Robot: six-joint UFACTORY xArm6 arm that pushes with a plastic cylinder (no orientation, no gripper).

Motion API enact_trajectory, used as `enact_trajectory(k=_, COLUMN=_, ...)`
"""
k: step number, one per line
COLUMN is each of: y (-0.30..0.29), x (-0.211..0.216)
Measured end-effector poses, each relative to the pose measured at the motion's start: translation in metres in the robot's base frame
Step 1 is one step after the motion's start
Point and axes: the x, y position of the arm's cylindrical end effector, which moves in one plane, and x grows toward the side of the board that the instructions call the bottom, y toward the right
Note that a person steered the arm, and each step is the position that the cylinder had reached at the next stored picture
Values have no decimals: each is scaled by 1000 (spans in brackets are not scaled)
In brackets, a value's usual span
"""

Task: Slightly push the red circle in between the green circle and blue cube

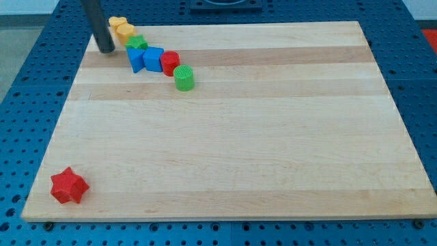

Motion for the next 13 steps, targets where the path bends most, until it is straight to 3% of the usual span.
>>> enact_trajectory(k=2, y=42, x=37)
enact_trajectory(k=7, y=65, x=20)
enact_trajectory(k=8, y=46, x=31)
enact_trajectory(k=9, y=39, x=73)
enact_trajectory(k=10, y=89, x=115)
enact_trajectory(k=11, y=177, x=140)
enact_trajectory(k=12, y=248, x=131)
enact_trajectory(k=13, y=274, x=69)
